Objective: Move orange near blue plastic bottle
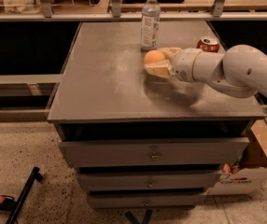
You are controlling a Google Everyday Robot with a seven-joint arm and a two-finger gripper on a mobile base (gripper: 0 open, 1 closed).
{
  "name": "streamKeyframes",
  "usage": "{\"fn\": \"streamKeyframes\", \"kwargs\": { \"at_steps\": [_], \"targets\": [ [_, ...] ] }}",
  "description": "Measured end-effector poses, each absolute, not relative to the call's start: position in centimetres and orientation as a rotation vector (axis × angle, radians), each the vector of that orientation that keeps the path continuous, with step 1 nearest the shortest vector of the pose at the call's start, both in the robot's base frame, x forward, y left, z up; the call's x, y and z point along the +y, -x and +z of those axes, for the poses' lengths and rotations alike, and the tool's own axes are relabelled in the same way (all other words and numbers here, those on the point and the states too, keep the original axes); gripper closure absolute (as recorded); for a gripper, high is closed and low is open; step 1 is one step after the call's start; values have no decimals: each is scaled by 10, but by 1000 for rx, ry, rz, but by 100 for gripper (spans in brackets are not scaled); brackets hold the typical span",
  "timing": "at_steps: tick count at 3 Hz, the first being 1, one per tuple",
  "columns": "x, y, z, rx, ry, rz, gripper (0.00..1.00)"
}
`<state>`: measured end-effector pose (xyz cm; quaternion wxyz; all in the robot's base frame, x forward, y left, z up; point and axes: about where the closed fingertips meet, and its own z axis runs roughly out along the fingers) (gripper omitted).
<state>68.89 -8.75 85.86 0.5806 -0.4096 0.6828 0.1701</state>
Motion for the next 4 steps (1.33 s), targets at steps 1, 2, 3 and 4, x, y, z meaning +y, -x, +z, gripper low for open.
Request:
{"fn": "streamKeyframes", "kwargs": {
  "at_steps": [1, 2, 3, 4],
  "targets": [
    [-85, -697, 858, 1578, 943, 392, 100],
    [-81, -707, 859, 1561, 934, 380, 100],
    [-79, -716, 862, 1547, 933, 361, 100],
    [-78, -725, 862, 1540, 946, 342, 100]
  ]
}}
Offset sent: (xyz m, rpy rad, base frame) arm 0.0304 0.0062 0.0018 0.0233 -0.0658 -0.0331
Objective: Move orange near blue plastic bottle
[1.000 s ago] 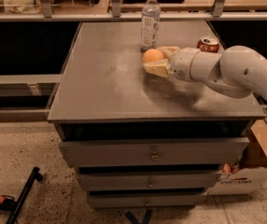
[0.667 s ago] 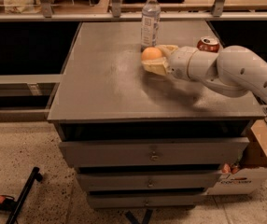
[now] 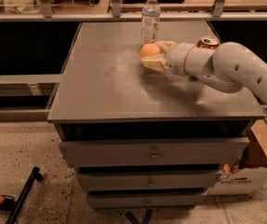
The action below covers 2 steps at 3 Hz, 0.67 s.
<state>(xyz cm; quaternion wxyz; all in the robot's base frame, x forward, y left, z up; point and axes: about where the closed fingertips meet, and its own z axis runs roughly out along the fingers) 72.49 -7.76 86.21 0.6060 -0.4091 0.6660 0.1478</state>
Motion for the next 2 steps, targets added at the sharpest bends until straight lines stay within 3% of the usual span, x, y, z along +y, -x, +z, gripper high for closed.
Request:
{"fn": "streamKeyframes", "kwargs": {
  "at_steps": [2],
  "targets": [
    [-81, -744, 857, 1547, 977, 296, 100]
  ]
}}
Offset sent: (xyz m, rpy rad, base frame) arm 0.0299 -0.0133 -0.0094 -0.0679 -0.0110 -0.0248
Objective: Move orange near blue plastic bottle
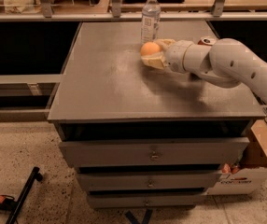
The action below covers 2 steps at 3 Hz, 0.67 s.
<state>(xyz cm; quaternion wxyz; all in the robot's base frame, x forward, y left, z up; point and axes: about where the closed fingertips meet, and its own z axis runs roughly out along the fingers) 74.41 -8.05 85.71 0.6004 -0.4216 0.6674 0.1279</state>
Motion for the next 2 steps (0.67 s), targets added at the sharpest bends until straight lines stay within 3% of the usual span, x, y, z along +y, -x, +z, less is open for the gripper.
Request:
{"fn": "streamKeyframes", "kwargs": {
  "at_steps": [2],
  "targets": [
    [-86, -751, 856, 1554, 970, 285, 100]
  ]
}}
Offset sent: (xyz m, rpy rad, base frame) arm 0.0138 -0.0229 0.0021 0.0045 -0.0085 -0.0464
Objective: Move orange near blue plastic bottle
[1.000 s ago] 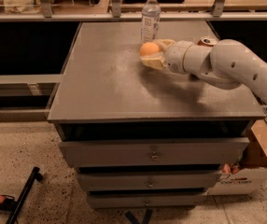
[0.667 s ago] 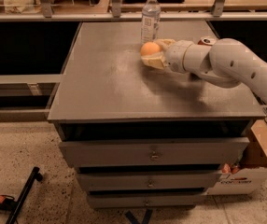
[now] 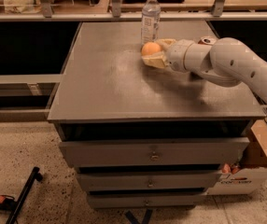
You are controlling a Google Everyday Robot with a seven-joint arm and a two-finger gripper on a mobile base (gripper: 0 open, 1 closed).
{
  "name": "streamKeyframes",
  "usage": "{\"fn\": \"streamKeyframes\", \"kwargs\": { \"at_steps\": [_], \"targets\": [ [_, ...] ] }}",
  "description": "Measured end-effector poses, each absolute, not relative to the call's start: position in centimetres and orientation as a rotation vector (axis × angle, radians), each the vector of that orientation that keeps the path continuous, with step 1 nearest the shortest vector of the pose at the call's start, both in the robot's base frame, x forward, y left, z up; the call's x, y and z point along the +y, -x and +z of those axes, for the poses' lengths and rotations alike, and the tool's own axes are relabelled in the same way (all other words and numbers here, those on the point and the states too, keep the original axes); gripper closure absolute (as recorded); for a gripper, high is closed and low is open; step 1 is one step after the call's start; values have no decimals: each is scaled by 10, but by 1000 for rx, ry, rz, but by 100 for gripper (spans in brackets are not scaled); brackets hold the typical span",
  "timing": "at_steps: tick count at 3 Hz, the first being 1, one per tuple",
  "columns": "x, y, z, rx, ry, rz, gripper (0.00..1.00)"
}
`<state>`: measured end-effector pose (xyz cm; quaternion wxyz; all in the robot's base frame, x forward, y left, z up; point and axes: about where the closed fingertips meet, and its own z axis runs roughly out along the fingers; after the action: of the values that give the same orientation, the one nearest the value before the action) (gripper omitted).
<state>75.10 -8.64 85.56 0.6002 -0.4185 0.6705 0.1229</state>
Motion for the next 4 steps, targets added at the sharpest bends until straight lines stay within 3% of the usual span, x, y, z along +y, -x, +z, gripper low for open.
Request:
{"fn": "streamKeyframes", "kwargs": {
  "at_steps": [1, 4],
  "targets": [
    [-89, -755, 859, 1544, 939, 280, 82],
    [-85, -758, 862, 1535, 911, 282, 13]
  ]
}}
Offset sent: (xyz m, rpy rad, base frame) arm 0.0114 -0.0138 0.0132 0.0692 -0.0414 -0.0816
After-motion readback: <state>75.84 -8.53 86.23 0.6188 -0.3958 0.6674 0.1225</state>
